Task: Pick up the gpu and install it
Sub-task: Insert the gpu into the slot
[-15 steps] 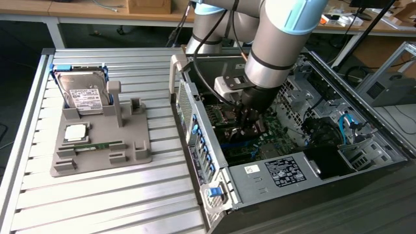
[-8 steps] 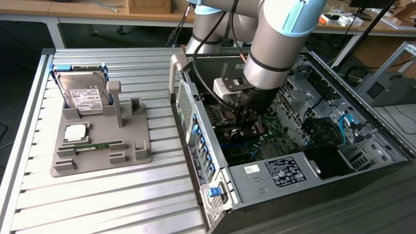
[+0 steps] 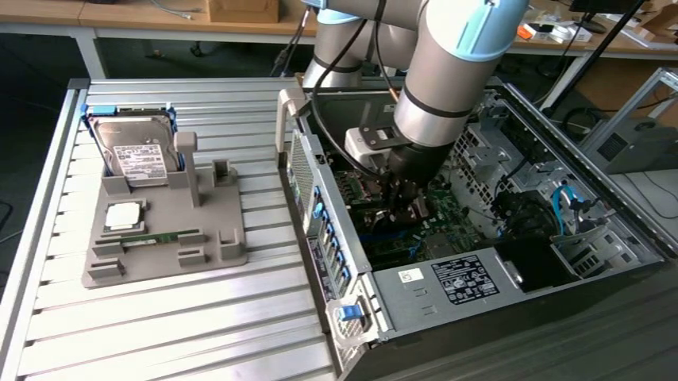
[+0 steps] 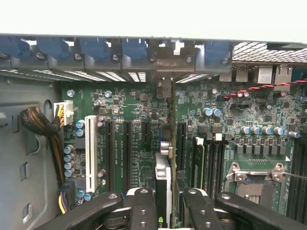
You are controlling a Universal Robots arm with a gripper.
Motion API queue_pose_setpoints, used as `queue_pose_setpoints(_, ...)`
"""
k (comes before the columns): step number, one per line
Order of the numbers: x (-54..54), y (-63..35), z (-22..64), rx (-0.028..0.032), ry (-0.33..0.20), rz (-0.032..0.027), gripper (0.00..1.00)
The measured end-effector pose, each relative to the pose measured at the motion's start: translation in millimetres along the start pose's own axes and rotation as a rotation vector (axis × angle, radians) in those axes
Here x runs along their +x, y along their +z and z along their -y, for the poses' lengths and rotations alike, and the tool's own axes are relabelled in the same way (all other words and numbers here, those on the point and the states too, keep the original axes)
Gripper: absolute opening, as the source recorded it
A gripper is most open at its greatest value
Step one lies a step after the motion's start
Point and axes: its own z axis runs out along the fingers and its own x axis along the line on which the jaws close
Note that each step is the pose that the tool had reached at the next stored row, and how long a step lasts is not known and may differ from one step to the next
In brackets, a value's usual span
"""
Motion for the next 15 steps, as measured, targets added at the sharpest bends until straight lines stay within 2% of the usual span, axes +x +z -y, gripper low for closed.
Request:
queue_pose_setpoints(6, 0.1, 1.1, -0.1, 0.0, 0.002, 0.0, 0.27)
queue_pose_setpoints(8, 0.2, 1.2, 0.0, 0.0002, 0.009, -0.0022, 0.27)
queue_pose_setpoints(15, 2.6, 1.1, -0.1, 0.0005, 0.019, -0.0031, 0.27)
